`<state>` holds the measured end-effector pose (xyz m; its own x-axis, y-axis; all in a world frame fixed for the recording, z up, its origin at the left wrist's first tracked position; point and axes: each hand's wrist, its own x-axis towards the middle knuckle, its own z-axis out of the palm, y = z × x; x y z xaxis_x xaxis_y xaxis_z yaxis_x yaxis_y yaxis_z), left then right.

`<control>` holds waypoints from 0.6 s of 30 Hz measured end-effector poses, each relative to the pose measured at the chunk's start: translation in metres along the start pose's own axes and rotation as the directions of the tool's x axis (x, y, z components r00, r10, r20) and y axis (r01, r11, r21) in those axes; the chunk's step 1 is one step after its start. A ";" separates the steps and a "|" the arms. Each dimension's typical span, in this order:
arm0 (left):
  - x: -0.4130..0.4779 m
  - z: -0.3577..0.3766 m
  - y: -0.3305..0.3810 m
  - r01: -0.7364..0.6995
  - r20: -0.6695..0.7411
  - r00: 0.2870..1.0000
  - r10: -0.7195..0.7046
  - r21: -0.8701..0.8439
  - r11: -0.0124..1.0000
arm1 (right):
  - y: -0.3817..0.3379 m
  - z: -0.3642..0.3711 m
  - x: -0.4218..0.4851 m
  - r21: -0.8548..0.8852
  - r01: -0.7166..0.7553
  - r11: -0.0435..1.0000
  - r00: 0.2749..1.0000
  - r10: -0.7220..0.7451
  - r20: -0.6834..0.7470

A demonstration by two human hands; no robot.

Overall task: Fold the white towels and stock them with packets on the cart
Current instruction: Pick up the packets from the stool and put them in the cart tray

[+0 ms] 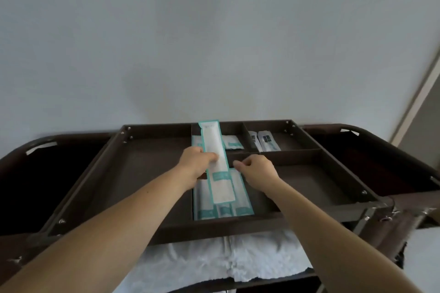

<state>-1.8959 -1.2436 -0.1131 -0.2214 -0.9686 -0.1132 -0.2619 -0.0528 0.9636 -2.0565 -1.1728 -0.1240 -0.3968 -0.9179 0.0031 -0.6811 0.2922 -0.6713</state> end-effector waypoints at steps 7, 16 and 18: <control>0.006 0.028 -0.003 0.006 0.169 0.986 -0.004 -0.012 1.000 | -0.006 -0.008 -0.016 0.296 -0.103 0.950 0.991 0.071 0.116; 0.011 0.028 0.002 -0.120 0.175 0.980 0.092 0.159 0.980 | 0.021 -0.013 -0.008 -0.023 -0.294 0.955 0.954 0.295 0.059; 0.013 0.024 0.003 -0.150 0.161 0.980 0.116 0.214 0.965 | 0.021 -0.010 -0.008 -0.115 -0.307 0.945 0.945 0.317 0.082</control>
<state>-1.9223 -1.2503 -0.1171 -0.3990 -0.9162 -0.0378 -0.4207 0.1462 0.8954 -2.0736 -1.1568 -0.1307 -0.5407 -0.7966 -0.2704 -0.5926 0.5888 -0.5496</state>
